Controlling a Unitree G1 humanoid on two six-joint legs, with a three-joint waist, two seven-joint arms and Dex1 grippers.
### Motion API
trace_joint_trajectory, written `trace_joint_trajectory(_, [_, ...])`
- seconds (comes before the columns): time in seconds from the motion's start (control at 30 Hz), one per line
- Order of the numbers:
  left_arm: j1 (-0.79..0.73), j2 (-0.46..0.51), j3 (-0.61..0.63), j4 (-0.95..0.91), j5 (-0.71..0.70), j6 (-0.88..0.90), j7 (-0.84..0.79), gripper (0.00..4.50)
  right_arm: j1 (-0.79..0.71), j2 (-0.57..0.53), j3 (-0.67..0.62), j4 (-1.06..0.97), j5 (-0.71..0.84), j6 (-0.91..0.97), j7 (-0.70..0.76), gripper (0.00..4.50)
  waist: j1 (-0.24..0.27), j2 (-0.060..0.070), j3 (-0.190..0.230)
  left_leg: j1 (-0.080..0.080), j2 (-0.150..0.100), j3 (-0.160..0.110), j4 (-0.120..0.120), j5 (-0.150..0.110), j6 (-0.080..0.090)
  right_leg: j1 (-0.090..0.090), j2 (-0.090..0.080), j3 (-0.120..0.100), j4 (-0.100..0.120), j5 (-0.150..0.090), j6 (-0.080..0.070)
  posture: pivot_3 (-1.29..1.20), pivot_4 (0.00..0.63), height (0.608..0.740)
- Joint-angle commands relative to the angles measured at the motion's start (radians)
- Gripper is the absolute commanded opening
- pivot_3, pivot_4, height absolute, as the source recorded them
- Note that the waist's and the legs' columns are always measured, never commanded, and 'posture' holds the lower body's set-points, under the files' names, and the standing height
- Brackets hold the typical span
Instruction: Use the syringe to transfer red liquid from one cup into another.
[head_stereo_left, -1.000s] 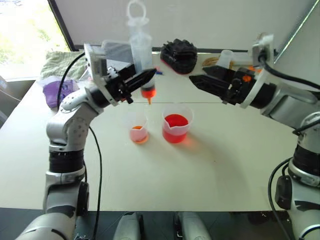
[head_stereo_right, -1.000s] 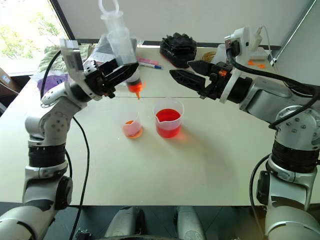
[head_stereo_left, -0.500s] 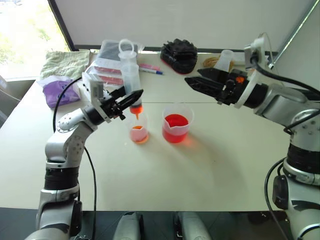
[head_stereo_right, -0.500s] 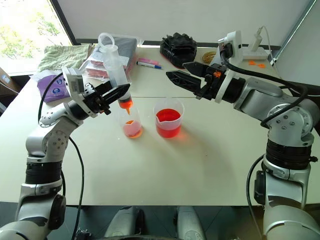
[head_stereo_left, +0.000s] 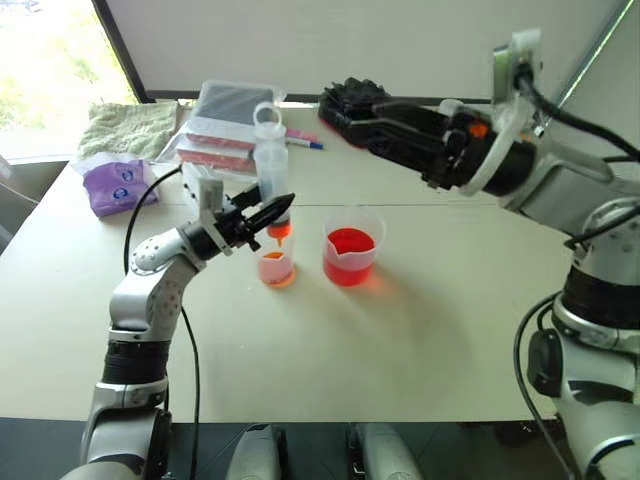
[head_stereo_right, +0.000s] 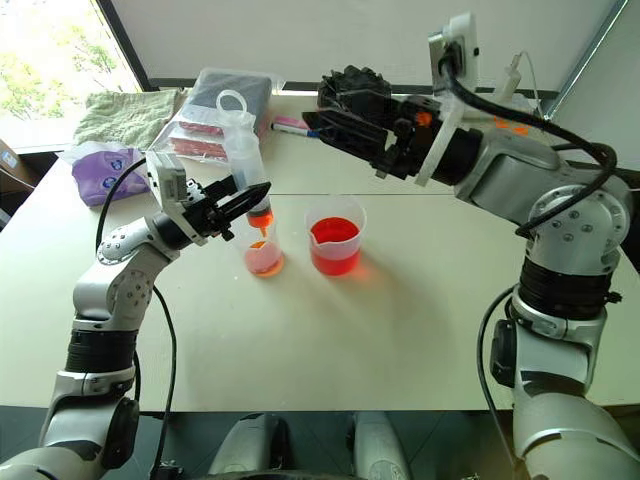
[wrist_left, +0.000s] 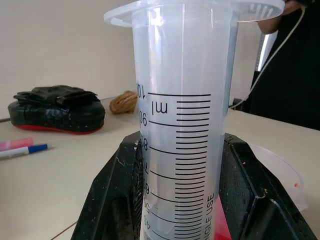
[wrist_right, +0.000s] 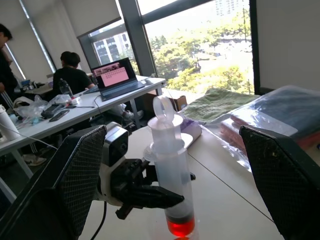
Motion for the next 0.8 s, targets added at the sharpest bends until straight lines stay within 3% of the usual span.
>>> trace_joint_trajectory(0.03, [0.006,0.001,0.008,-0.037,-0.003,-0.028,-0.002,1.48,-0.067,0.041,0.054,0.051,-0.049,-0.010,-0.016,4.45,0.000,0.000,0.000,0.000,0.000,0.000,0.000,0.000,0.000,0.000,0.000,0.000,0.000,0.000,0.000,0.00,0.150,0.740])
trace_joint_trajectory(0.37, [0.021,0.002,0.003,-0.047,0.000,-0.046,0.008,1.48,-0.162,0.120,0.159,0.185,-0.242,-0.010,-0.035,4.45,0.001,0.000,0.000,-0.001,0.000,0.000,0.000,0.000,0.000,0.000,-0.002,-0.001,0.000,0.000,0.000,0.00,0.150,0.740])
trace_joint_trajectory(0.8, [0.021,0.005,0.000,-0.044,0.008,-0.052,0.013,1.48,-0.207,0.221,0.161,0.242,-0.365,-0.015,-0.045,4.45,-0.001,0.000,0.000,-0.001,0.000,0.000,0.000,0.000,0.000,0.000,-0.001,-0.001,0.000,0.000,0.000,0.00,0.150,0.740])
